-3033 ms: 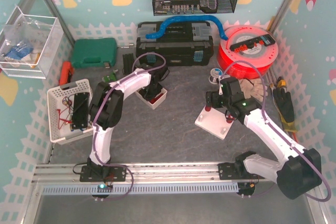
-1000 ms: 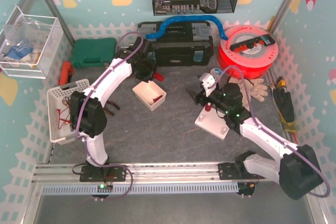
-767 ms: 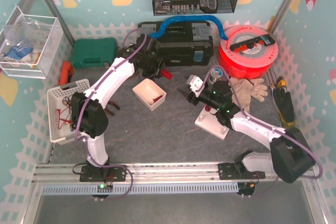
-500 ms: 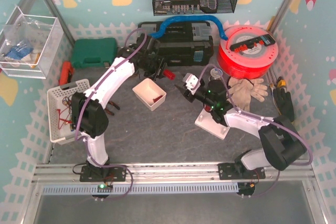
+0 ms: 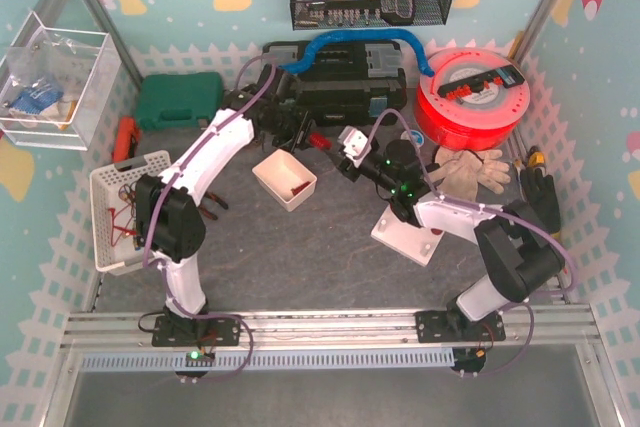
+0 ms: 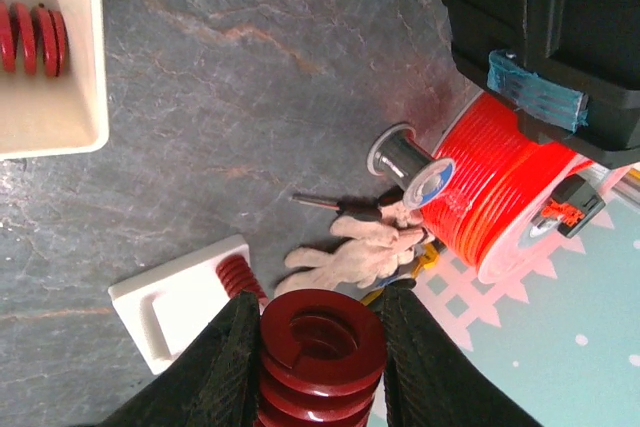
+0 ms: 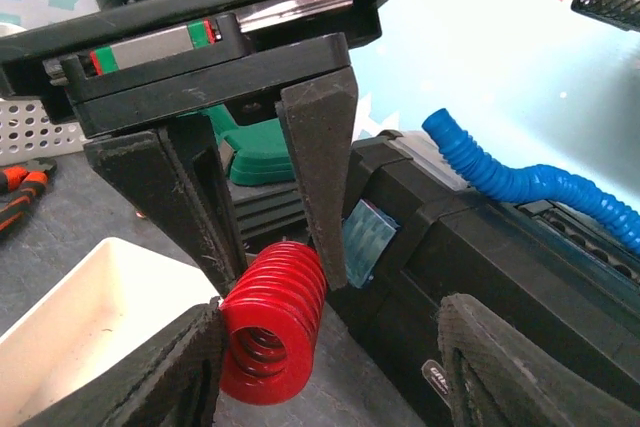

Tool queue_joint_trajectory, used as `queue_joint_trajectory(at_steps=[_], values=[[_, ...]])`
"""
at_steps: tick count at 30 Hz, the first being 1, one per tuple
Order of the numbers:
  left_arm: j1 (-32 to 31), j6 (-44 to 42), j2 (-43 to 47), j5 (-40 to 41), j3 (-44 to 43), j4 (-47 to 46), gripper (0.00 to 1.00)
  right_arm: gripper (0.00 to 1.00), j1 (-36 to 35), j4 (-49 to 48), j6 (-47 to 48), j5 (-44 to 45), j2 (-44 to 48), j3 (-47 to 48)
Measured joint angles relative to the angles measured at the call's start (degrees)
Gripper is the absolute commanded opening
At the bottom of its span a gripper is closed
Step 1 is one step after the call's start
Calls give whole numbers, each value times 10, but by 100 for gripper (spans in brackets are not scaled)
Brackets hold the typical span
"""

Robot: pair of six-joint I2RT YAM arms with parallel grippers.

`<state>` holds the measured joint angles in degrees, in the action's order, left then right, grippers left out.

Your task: Install the large spring

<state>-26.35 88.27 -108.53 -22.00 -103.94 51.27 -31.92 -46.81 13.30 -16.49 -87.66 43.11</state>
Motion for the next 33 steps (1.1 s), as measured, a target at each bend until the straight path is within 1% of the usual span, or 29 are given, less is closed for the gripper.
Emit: queue_joint_trajectory(at_steps=[3, 6, 8, 12, 16, 18, 19, 23, 25, 26, 27, 31, 33], values=[[5, -2, 0, 0, 1, 0, 4, 68, -6, 1, 2, 0, -9, 8], [5, -2, 0, -8, 2, -2, 4, 71, -15, 1, 7, -9, -12, 9], [3, -2, 0, -12, 3, -2, 4, 68, -21, 1, 9, -15, -14, 9], [3, -3, 0, -19, 3, -2, 3, 58, -31, 1, 16, -9, -24, 10], [3, -6, 1, -19, 5, -2, 3, 56, -33, 1, 17, 21, -34, 16], [3, -7, 1, -19, 5, -2, 3, 53, -33, 1, 17, 38, -35, 18], [3, -7, 2, -19, 5, -3, 3, 50, -33, 1, 18, 45, -36, 18], [4, -10, 2, -21, 5, -8, 3, 24, -33, 1, 21, 60, -39, 18], [5, -13, 2, -21, 5, -11, 5, 11, -36, 1, 25, 62, -41, 20], [6, -13, 2, -21, 5, -12, 9, 5, -36, 1, 23, 63, -42, 20], [7, -14, 2, -23, 5, -12, 15, 0, -36, 2, 21, 64, -42, 20], [9, -15, 2, -24, 6, -12, 44, 0, -36, 6, 25, 63, -41, 21], [10, -19, 2, -23, 7, -12, 57, 0, -36, 27, 22, 63, -38, 28]])
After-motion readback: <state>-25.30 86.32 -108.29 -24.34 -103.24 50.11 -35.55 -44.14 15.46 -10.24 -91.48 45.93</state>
